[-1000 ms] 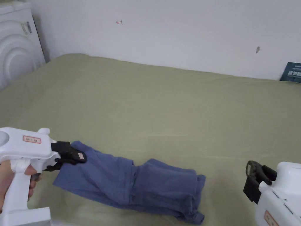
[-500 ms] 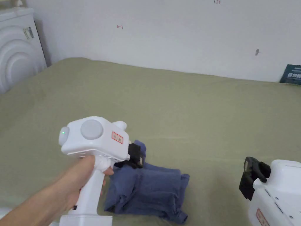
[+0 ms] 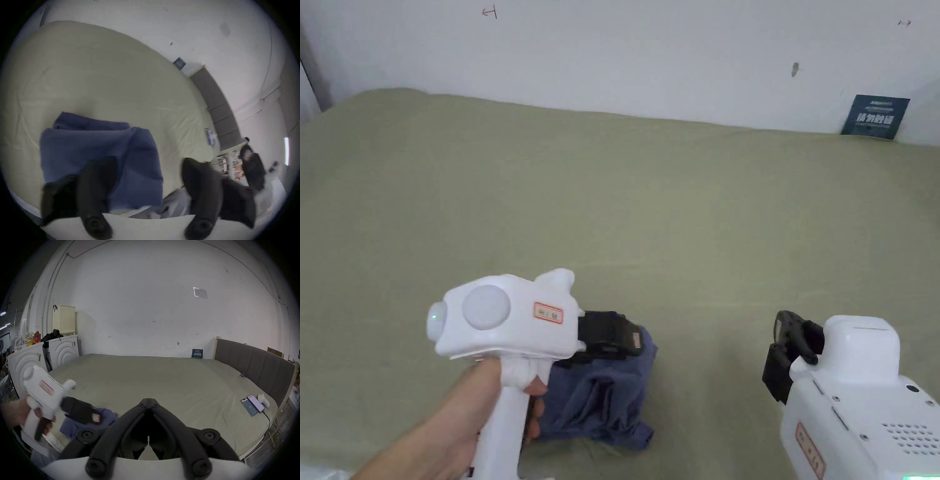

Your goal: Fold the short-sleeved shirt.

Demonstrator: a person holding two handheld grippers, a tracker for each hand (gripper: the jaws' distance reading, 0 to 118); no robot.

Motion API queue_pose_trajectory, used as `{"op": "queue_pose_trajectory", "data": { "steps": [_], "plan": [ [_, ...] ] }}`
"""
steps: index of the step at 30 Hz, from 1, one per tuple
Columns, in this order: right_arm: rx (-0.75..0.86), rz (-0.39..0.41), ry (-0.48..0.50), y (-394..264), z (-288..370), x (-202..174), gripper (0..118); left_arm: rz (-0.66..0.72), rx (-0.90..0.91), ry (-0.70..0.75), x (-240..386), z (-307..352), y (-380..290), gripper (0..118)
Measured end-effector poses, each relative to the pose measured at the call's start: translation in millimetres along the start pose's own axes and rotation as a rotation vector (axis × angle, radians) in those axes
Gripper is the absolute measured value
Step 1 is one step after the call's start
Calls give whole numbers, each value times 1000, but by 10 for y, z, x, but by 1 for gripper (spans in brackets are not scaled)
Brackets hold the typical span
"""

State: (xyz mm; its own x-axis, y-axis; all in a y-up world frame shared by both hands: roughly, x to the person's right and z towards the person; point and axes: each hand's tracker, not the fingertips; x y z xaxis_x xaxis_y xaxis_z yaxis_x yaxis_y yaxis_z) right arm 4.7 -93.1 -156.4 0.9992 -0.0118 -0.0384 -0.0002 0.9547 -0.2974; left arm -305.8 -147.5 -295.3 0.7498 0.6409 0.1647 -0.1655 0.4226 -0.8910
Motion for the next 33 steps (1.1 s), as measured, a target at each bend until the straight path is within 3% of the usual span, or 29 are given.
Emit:
{"op": "queue_pose_trajectory", "data": {
  "steps": [1, 2, 5, 11, 13, 19, 23, 25, 28, 31, 33],
  "plan": [
    [0, -13, 4, -6, -4, -2, 0, 8, 6, -31, -30, 102, -7, 43],
    [-1, -24, 9, -13, -10, -7, 0, 15, 21, -65, -112, 175, -19, 0],
    [-14, -41, 15, -54, -54, -49, 0, 98, -53, -92, -336, 136, -162, 0],
    [-57, -21, 36, -147, -88, -155, 0, 270, -212, -303, -405, -685, -569, 0],
    [-64, -1, 33, -164, -85, -162, 0, 182, -245, -150, -464, -871, -647, 0],
    [-108, 21, 71, -185, -153, -170, 0, 159, -194, -162, -406, -595, -508, 0],
    [-249, -36, 282, -242, -468, -326, 0, 62, -95, -170, -392, 44, -319, 0],
    [-346, -125, 481, -331, -745, -429, 0, 28, -39, -130, -487, 344, -241, 0],
    [-571, -368, 775, -574, -1309, -498, 0, 30, -7, -56, -741, 606, -125, 0],
    [-715, -493, 870, -921, -1794, -514, 0, 75, -6, -13, -979, 709, -91, 0],
    [-788, -547, 847, -1175, -2016, -460, 0, 84, -20, -8, -1188, 658, -47, 0]
  ]
}}
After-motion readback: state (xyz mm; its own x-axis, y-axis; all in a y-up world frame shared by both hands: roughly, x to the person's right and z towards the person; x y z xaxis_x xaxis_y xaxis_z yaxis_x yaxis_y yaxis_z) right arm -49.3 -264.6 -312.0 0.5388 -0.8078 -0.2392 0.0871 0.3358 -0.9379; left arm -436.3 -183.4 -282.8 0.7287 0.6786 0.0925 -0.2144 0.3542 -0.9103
